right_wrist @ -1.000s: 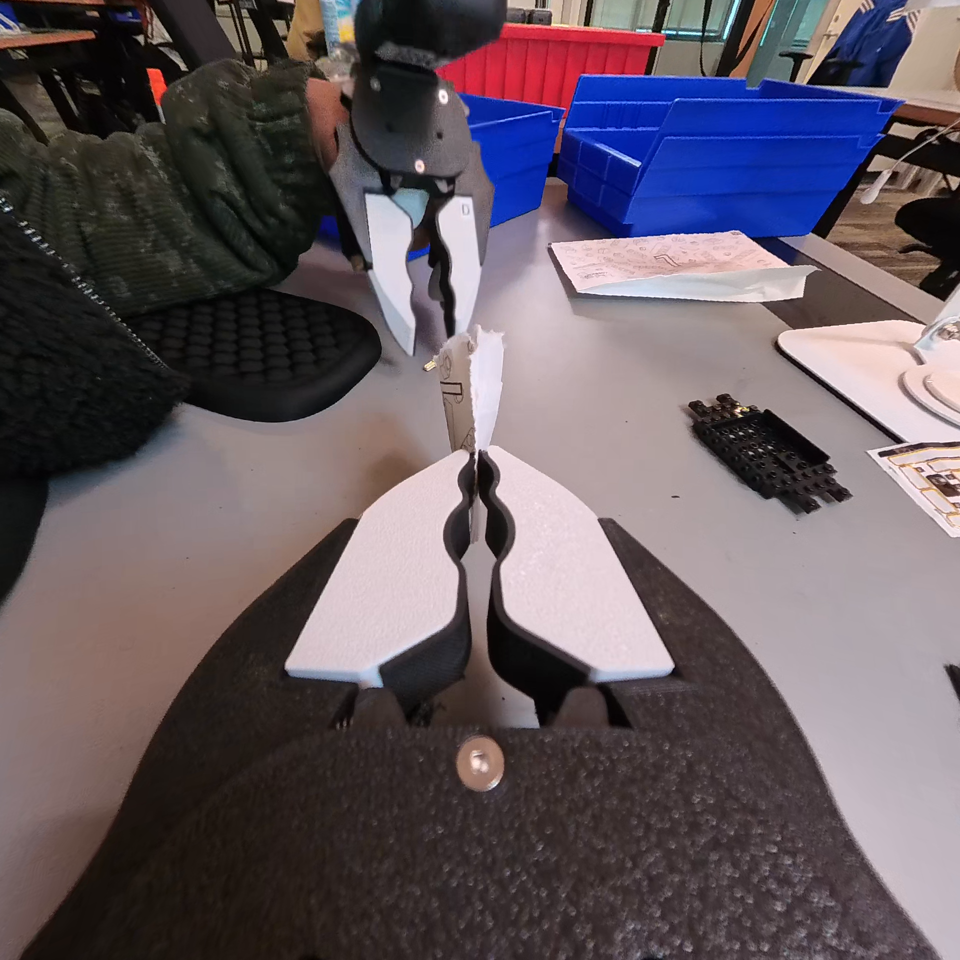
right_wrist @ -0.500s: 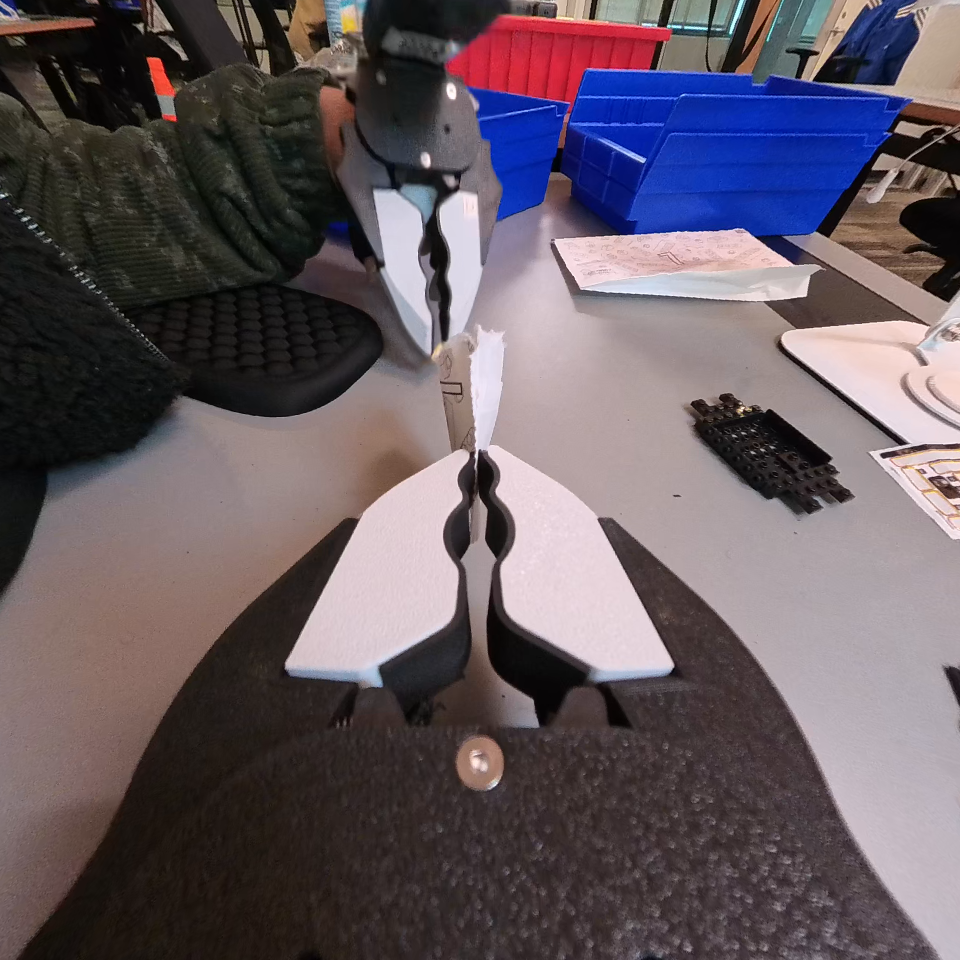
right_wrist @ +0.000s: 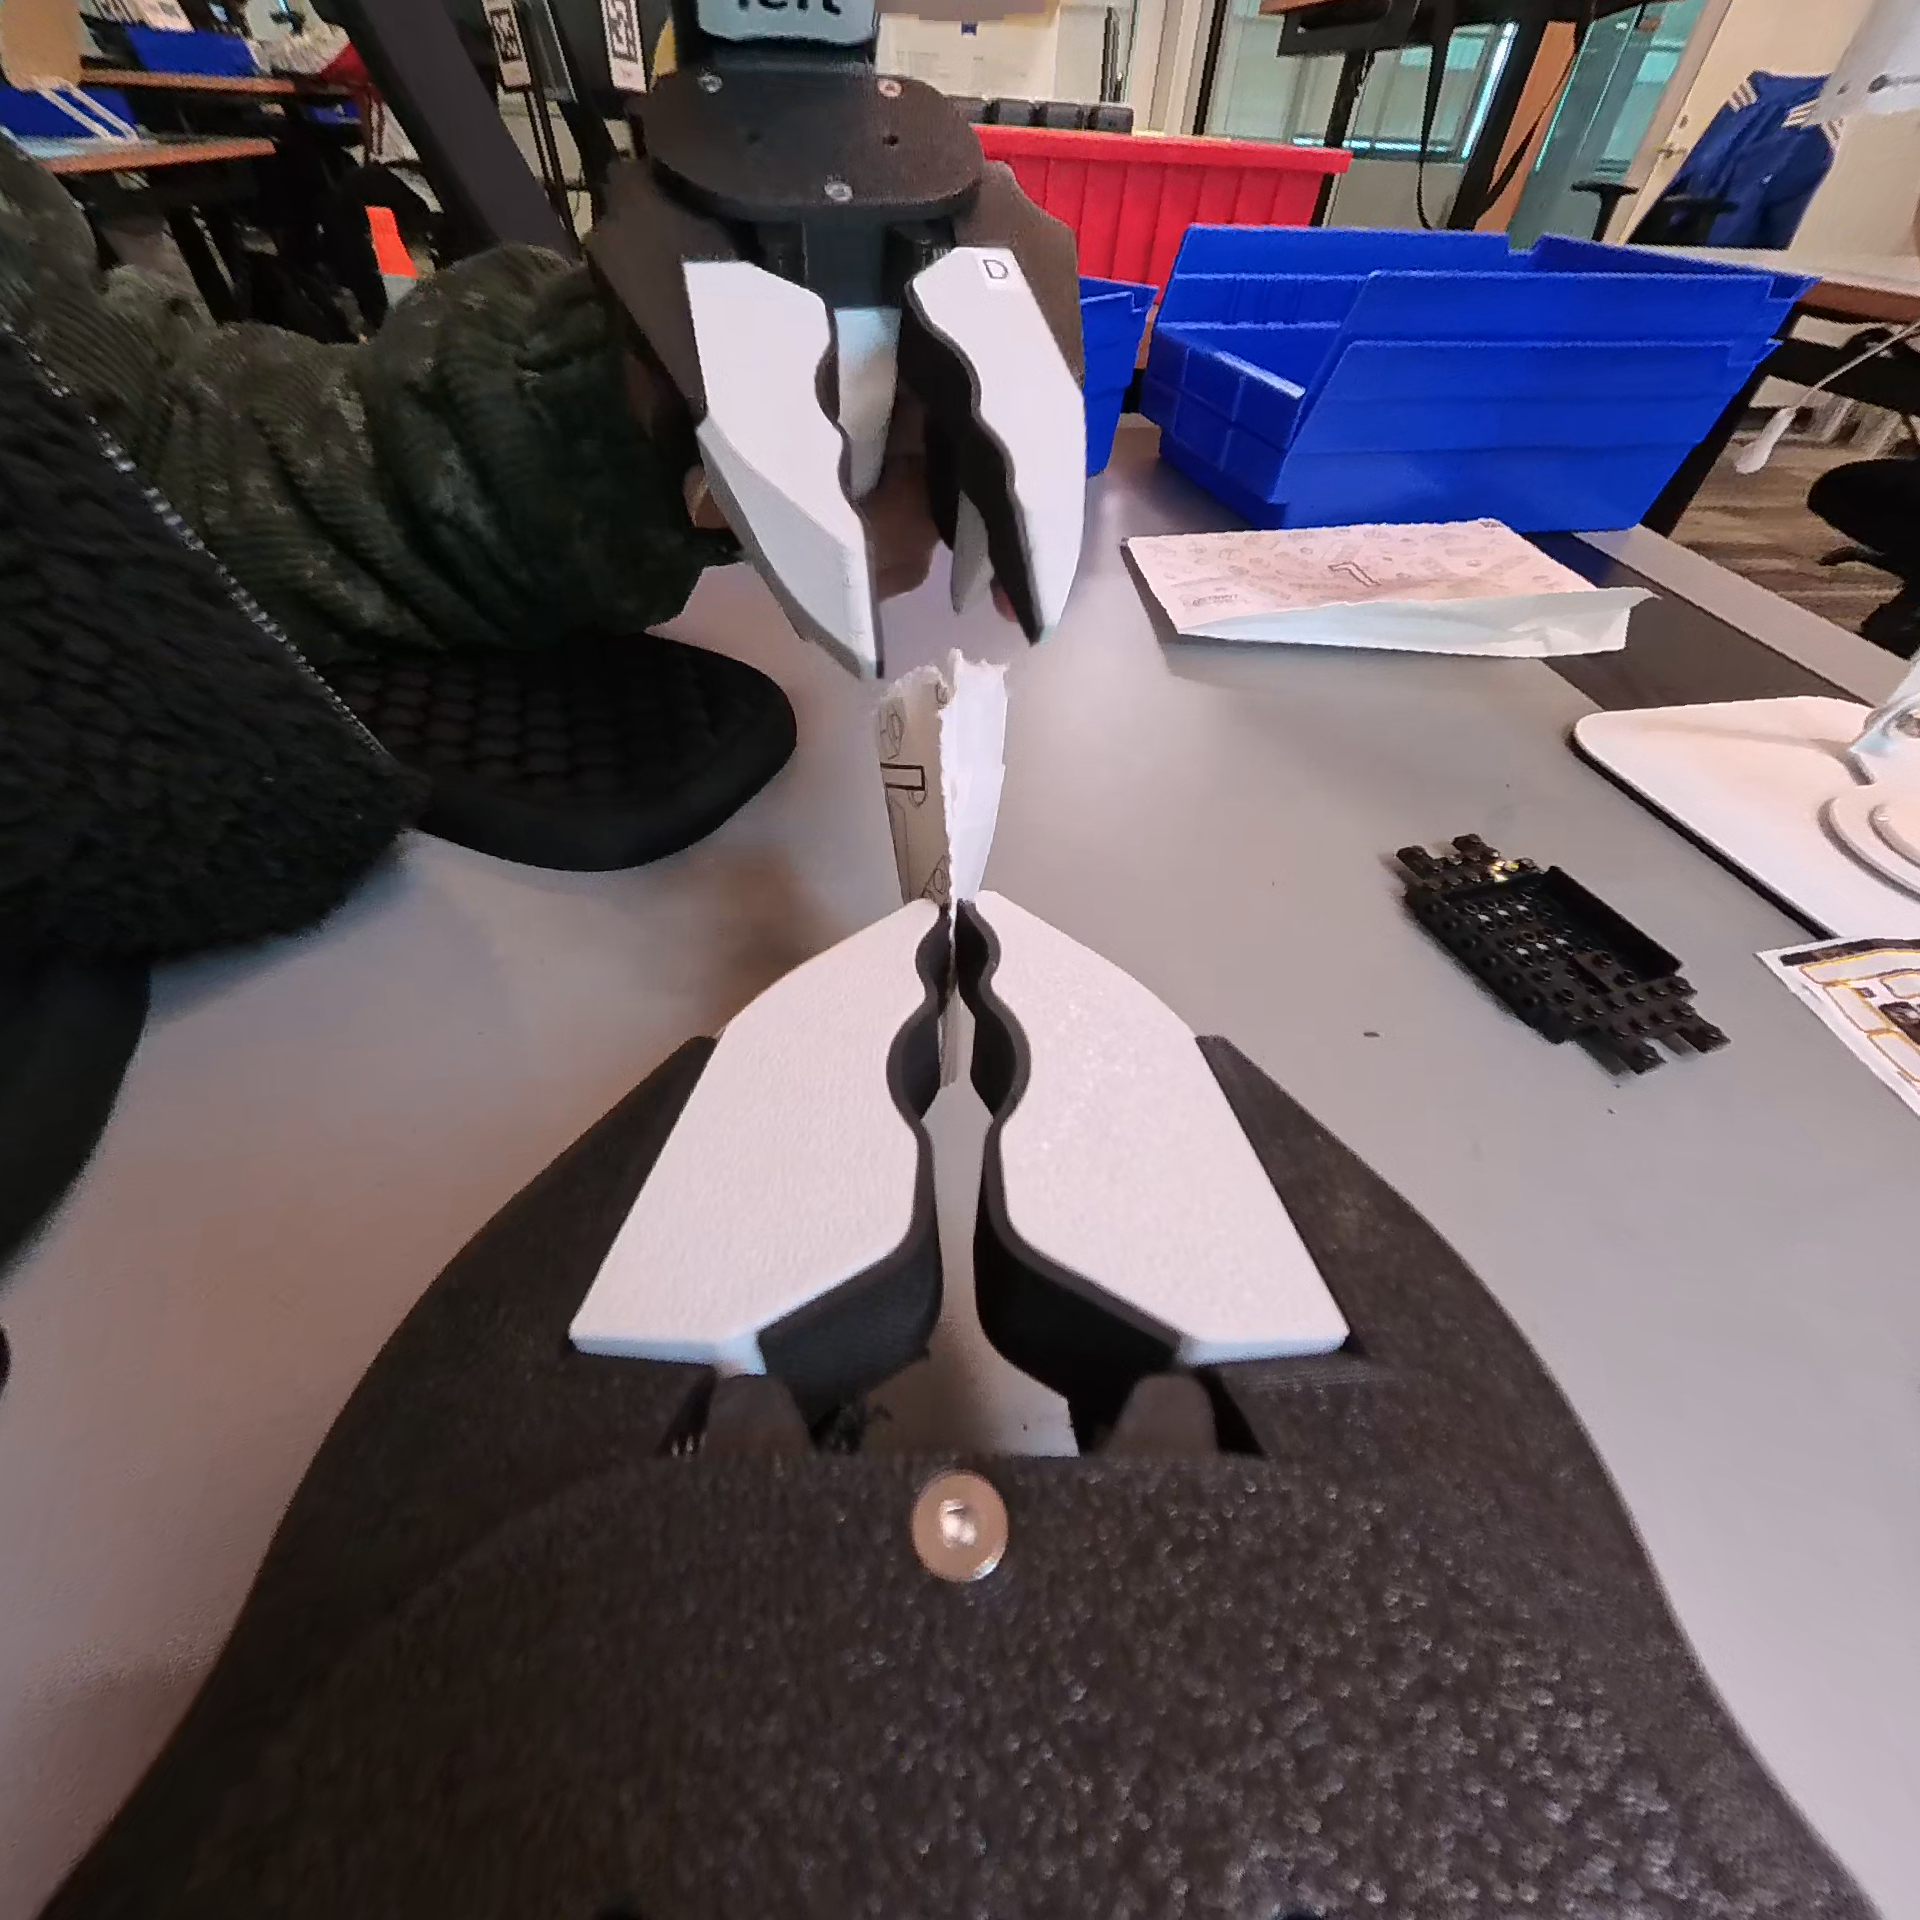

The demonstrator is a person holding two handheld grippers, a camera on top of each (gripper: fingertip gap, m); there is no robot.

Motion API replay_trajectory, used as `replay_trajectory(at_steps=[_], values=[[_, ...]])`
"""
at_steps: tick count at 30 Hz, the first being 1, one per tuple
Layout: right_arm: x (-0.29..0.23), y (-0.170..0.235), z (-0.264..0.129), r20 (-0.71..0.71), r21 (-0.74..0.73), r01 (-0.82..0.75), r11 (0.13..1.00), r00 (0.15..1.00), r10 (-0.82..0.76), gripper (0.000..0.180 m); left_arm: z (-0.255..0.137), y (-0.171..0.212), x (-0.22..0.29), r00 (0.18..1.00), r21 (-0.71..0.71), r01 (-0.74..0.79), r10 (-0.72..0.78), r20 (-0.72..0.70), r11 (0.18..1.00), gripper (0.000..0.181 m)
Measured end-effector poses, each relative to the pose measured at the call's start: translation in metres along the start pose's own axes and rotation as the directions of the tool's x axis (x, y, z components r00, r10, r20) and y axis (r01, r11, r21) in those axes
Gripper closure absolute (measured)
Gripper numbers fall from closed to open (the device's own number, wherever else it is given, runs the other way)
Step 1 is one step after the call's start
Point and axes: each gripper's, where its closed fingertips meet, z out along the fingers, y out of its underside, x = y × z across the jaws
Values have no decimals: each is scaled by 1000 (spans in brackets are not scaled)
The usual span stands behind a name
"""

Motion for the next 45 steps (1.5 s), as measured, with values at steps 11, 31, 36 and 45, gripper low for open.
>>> replay_trajectory(at_steps=[11, 31, 36, 45], values=[[-3, -50, -23, 79, 295, -102, 950, 994, 82, 180, -3, -17, 14, 996, 133, -7, 19, -83, 991, 178], [-5, -42, -24, 48, 194, -9, 981, 999, -1, 177, -20, -22, 16, 994, 228, -16, 40, -101, 974, 181], [-13, -45, -26, 111, 181, -27, 983, 994, 7, 180, -19, -23, 17, 992, 232, 11, 18, -121, 973, 181], [-18, -43, -19, 73, 146, 56, 988, 995, -67, 180, -11, -23, 25, 984, 225, 59, -19, -176, 973, 181]])
